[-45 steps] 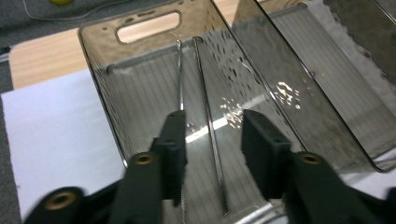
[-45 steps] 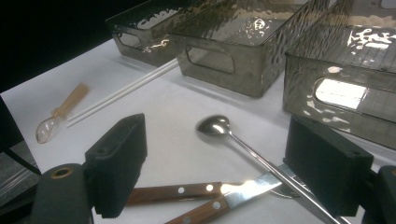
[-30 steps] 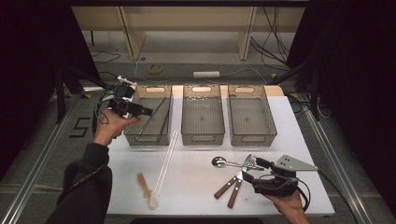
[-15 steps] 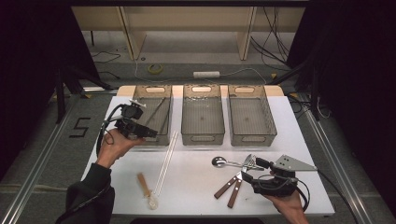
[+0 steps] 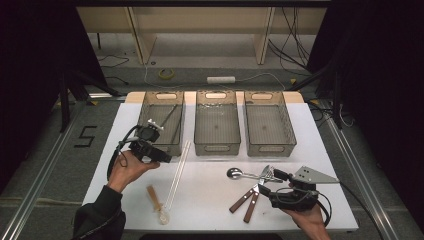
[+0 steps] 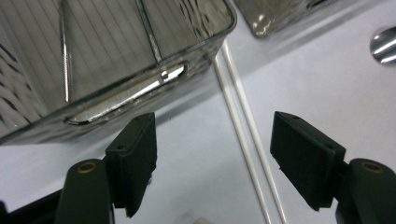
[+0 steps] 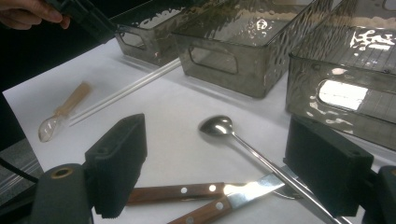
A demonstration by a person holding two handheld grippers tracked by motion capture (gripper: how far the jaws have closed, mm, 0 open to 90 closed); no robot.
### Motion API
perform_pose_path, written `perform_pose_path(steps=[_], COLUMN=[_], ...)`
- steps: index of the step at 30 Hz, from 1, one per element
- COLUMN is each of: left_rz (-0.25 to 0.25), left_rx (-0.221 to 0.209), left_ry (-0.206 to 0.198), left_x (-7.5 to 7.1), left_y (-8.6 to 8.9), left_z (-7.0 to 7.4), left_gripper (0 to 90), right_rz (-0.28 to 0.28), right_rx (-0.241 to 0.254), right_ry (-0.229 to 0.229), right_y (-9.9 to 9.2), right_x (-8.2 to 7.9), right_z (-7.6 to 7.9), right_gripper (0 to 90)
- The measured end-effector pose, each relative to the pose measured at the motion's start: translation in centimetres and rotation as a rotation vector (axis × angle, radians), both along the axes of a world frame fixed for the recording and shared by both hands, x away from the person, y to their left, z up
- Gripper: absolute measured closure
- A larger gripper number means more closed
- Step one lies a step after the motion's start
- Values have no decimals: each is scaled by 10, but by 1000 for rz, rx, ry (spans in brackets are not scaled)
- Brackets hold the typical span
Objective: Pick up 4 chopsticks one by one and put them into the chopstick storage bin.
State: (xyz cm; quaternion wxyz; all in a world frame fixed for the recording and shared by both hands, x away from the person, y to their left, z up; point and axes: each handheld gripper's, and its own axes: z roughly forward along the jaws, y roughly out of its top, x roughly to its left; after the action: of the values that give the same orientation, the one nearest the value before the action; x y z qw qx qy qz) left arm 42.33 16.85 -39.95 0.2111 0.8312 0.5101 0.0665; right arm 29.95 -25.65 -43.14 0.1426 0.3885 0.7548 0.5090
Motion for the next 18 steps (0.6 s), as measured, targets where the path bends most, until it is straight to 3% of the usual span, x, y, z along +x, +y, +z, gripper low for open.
perform_pose_path(steps=[9,18], left_rz=[-23,-26], left_rx=[56,84], left_ry=[54,79], left_x=[-5,-7], left_y=[-10,-15], left_z=[-22,-36], left_gripper=[344,412], right_rz=[0,-2], right_rx=[-1,-1], right_ry=[1,-1], right_y=[0,0], right_x=[-1,-1], right_z=[0,0], right_gripper=[218,218])
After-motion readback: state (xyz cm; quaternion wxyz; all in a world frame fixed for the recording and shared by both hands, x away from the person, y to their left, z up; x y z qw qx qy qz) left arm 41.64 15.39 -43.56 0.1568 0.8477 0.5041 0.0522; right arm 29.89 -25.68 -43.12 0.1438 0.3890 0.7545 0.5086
